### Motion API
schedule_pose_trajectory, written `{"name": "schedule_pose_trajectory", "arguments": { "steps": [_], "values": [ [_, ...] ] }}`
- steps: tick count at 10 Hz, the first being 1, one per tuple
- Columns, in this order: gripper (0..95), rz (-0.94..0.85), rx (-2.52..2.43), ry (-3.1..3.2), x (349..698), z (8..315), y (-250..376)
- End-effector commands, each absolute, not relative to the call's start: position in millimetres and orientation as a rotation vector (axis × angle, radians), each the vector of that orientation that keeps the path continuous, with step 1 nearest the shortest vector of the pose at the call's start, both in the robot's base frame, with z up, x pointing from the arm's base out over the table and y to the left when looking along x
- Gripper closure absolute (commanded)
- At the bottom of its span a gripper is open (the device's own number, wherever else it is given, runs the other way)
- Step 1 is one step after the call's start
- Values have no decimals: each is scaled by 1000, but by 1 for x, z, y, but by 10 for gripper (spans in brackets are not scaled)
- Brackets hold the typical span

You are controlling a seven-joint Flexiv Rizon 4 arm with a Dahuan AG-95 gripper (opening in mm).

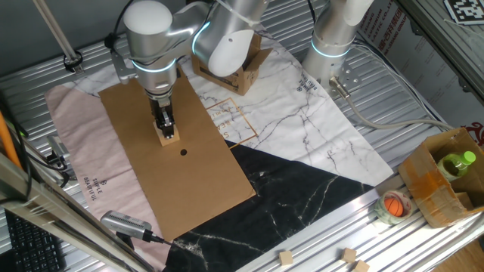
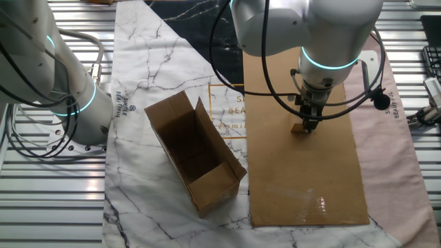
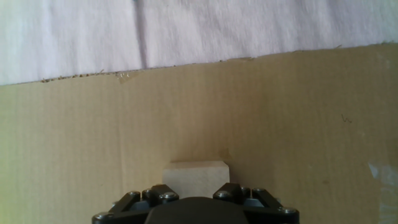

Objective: Hold a small block with the gripper and sweep it from left to right on the table

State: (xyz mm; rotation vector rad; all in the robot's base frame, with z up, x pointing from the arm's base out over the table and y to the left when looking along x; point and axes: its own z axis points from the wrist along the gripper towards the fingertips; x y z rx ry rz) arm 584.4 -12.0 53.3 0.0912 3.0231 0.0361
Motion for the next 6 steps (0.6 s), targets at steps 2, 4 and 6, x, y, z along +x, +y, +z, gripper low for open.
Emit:
{"name": "schedule_pose_trajectory", "arguments": {
  "steps": [2,4,6],
  "values": [
    [380,39,87,3021,584,53,-11],
    [190,38,82,3014,584,53,-11],
    [190,35,77,3012,584,53,-11]
  ]
}}
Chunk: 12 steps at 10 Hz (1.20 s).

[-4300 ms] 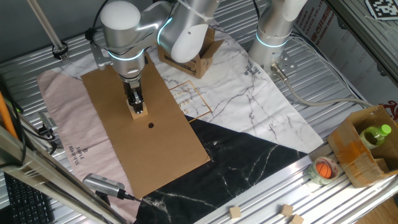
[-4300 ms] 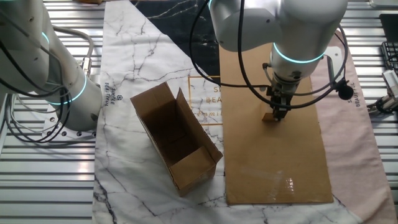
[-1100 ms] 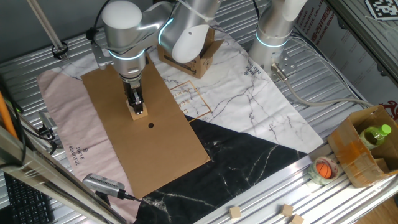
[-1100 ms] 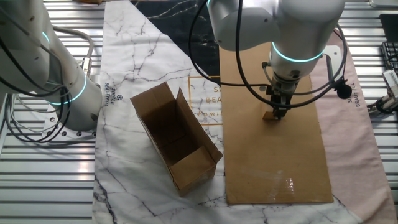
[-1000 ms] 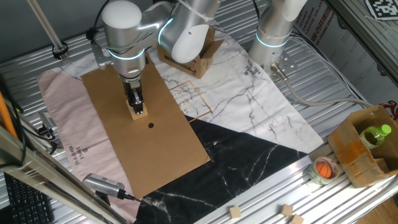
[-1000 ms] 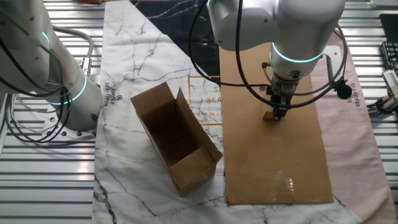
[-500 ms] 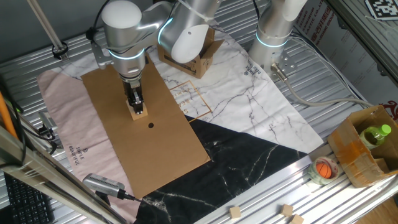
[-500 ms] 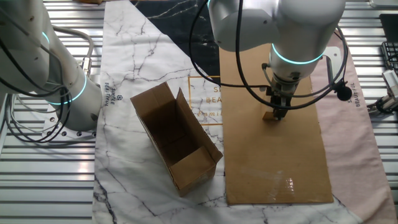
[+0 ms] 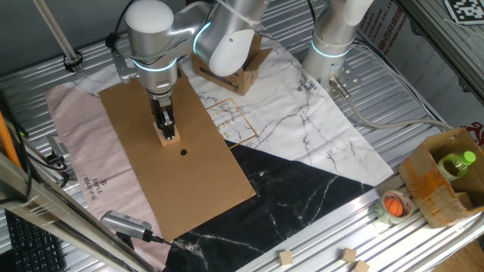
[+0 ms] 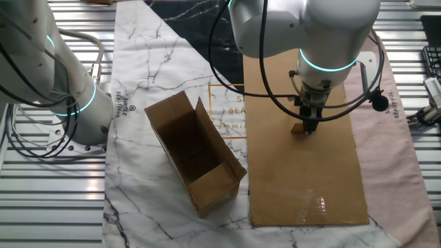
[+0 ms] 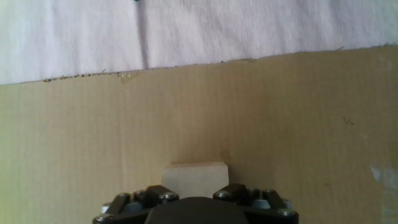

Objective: Hold a small block with the gripper and sweep it from left to right on the table

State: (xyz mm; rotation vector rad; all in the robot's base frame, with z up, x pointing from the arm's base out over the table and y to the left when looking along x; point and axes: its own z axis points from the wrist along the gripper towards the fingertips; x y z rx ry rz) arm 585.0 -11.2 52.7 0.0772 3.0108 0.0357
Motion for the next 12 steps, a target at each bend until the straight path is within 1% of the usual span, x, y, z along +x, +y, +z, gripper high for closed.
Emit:
{"name": "schedule_pose_trajectory", "arguments": {
  "steps": [1,7,8,10,12],
  "values": [
    [190,34,72,3010,584,53,-11],
    [190,19,56,3000,584,53,-11],
    [0,15,56,2998,584,53,-11],
    [0,14,59,2993,584,54,-11],
    [0,13,67,2991,584,62,-11]
  ]
}}
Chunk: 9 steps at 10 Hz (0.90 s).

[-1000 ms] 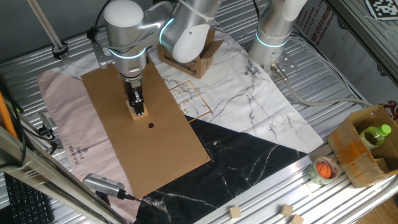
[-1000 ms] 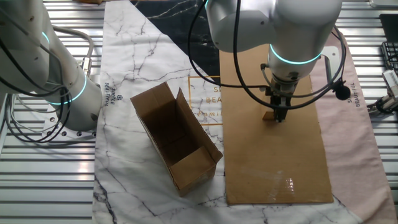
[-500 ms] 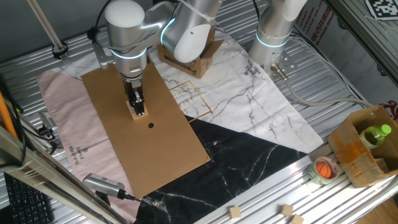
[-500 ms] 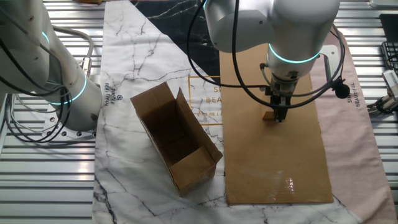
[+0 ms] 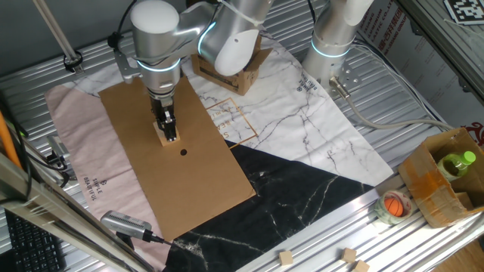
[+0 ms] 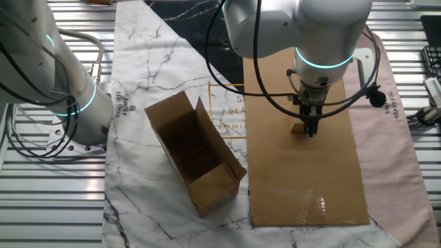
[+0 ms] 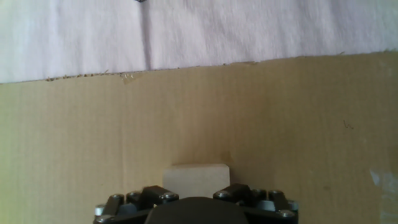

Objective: Hold a small block with the gripper and sweep it from left to right on the table

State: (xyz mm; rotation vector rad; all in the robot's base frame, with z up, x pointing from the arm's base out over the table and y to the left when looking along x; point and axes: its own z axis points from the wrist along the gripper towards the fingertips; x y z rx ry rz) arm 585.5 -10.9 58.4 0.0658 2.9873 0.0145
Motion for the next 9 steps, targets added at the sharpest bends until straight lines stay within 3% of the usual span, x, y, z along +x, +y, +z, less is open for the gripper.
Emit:
{"name": "schedule_pose_trajectory", "arguments": {
  "steps": [1,2,3,9],
  "values": [
    [0,15,71,2991,584,67,-11],
    [0,13,78,2991,585,73,-12],
    [190,15,83,2989,585,77,-13],
    [190,25,69,3000,591,95,-32]
  ]
}}
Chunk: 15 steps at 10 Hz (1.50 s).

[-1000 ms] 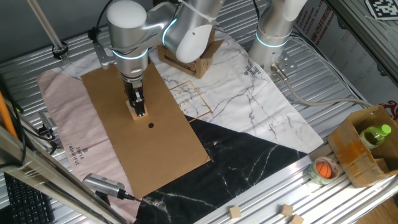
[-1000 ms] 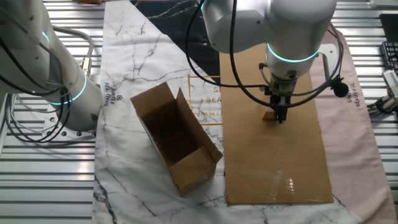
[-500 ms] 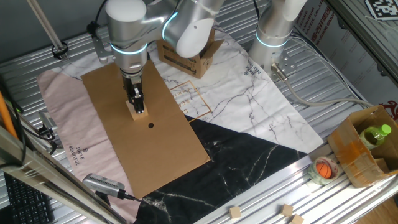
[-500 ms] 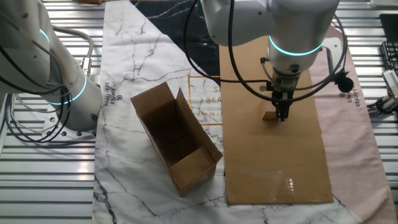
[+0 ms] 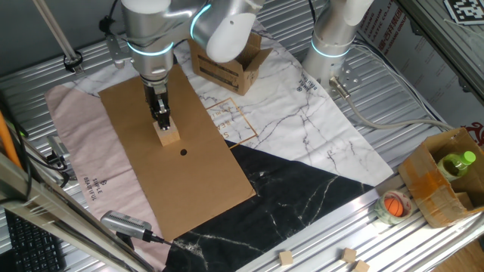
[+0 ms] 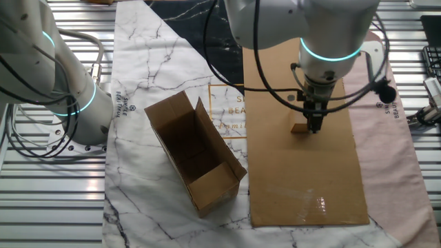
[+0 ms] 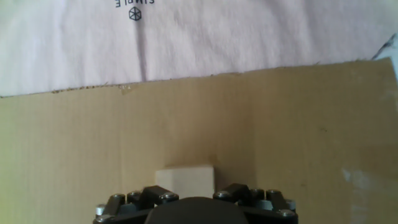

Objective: Hold a small block with the gripper and sweep it from left to right on the table

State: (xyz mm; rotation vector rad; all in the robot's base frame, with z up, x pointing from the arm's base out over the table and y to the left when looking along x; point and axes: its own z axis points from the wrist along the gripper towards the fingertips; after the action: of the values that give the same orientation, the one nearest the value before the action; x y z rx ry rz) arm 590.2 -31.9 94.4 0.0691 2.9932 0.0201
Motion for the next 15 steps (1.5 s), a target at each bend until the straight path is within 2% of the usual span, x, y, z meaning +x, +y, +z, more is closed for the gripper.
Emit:
{"name": "schedule_pose_trajectory", "arguments": {
  "steps": [1,2,3,4,6,7,15],
  "values": [
    [190,22,69,3005,592,97,-37],
    [190,20,72,3009,594,99,-42],
    [380,17,60,3009,596,103,-51],
    [380,12,50,3016,598,106,-58],
    [760,5,37,3026,599,111,-67],
    [570,4,40,3029,600,112,-68],
    [570,2,41,3052,612,121,-60]
  ]
}}
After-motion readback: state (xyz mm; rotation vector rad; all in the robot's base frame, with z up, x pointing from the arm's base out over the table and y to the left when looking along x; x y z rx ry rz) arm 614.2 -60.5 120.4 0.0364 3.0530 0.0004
